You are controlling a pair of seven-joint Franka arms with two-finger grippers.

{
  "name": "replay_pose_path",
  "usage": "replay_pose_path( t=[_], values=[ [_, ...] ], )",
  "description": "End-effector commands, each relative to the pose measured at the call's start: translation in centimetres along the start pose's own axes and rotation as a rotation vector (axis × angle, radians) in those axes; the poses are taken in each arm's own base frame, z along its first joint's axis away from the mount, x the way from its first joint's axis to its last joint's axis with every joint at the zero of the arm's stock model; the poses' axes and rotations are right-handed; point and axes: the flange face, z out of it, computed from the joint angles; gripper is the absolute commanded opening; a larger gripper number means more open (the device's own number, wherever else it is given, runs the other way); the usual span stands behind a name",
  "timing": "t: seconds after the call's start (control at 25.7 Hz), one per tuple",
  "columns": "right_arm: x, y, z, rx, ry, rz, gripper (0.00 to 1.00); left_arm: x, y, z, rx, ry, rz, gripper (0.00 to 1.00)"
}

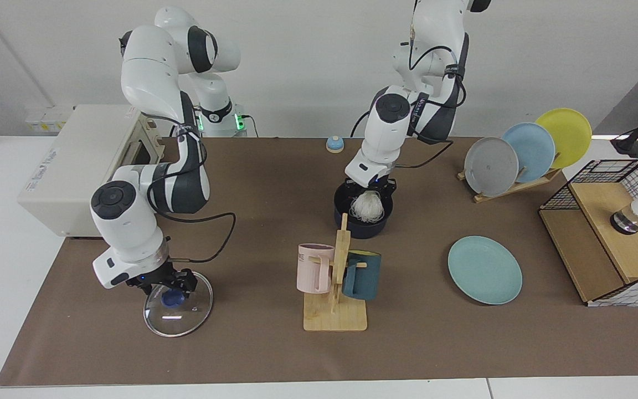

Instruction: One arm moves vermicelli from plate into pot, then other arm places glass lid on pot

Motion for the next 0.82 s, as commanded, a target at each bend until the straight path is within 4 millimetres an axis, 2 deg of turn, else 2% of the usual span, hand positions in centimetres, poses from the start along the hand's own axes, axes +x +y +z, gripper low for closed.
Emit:
replay_pose_path(
  t=[0.0,0.27,0.58,0.66,0.7,0.74,0.78],
  values=[
    [-0.5,0.1,2.0,0.012,0.006,-0.009,0.99,-2.1,0.7,1.4,0.015,0.031,0.018,0.00],
    [-0.8,0.4,3.1,0.009,-0.005,-0.004,0.99,-1.7,0.5,4.0,0.027,0.089,0.062,0.00],
    [-0.4,0.6,3.3,0.004,0.028,-0.008,0.99,-1.9,0.2,4.5,0.037,0.083,0.066,0.00],
    [-0.4,0.7,3.9,0.006,0.025,-0.002,0.99,-1.9,0.2,4.6,0.036,0.082,0.066,0.00],
    [-0.4,0.7,4.0,0.007,0.026,0.001,0.99,-1.9,0.2,4.6,0.037,0.082,0.066,0.19],
    [-0.4,0.7,4.1,0.007,0.026,0.002,0.97,-1.8,0.1,4.7,0.037,0.081,0.064,0.69],
    [-0.4,0.7,4.1,0.004,0.026,0.002,0.92,-1.8,0.0,4.6,0.036,0.082,0.063,0.98]
  ],
)
